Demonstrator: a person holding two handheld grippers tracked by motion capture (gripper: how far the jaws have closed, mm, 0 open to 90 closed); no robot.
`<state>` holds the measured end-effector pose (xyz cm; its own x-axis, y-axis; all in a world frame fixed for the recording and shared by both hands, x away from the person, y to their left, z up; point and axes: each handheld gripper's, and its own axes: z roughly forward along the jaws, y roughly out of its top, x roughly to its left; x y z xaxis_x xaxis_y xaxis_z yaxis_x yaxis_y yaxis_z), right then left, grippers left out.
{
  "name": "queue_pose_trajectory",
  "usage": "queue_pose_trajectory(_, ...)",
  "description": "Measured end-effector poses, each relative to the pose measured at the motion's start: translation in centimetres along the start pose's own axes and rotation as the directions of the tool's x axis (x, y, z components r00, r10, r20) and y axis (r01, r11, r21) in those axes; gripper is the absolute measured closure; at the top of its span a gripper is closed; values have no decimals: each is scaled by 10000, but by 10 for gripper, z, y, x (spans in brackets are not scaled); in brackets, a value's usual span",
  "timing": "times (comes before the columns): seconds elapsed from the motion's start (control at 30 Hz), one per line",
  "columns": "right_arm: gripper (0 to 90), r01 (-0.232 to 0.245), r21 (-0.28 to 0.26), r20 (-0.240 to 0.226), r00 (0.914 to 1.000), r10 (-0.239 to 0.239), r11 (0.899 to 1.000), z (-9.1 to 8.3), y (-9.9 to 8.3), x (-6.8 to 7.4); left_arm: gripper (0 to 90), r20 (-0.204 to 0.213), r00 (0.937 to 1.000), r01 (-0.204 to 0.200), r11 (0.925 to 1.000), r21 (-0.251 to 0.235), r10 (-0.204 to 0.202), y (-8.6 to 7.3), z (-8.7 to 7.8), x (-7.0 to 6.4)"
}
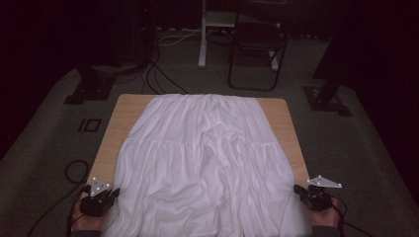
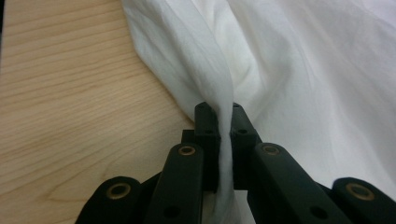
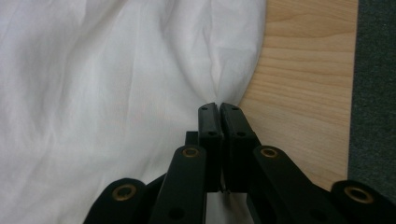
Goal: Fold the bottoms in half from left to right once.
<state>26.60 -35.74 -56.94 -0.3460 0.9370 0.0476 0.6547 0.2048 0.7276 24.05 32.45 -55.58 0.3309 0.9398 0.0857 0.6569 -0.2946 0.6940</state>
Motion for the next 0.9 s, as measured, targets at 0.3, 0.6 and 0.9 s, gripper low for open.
queue_pose_trajectory(0.3,873,-397,-204,-316,9987,391,9990,0,-3,-6,872,-2097,9665,1310,9869,-944,-1484,4,-29,73)
queue_pose_trajectory(0.6,878,-169,-194,93,9998,170,9997,0,-2,-5,875,-3935,8682,2901,9526,-918,-3024,9,-33,150)
queue_pose_trajectory(0.9,878,-56,-196,143,9999,59,9998,1,-1,-4,875,-5973,7510,2683,9566,-1138,-2816,31,-57,146)
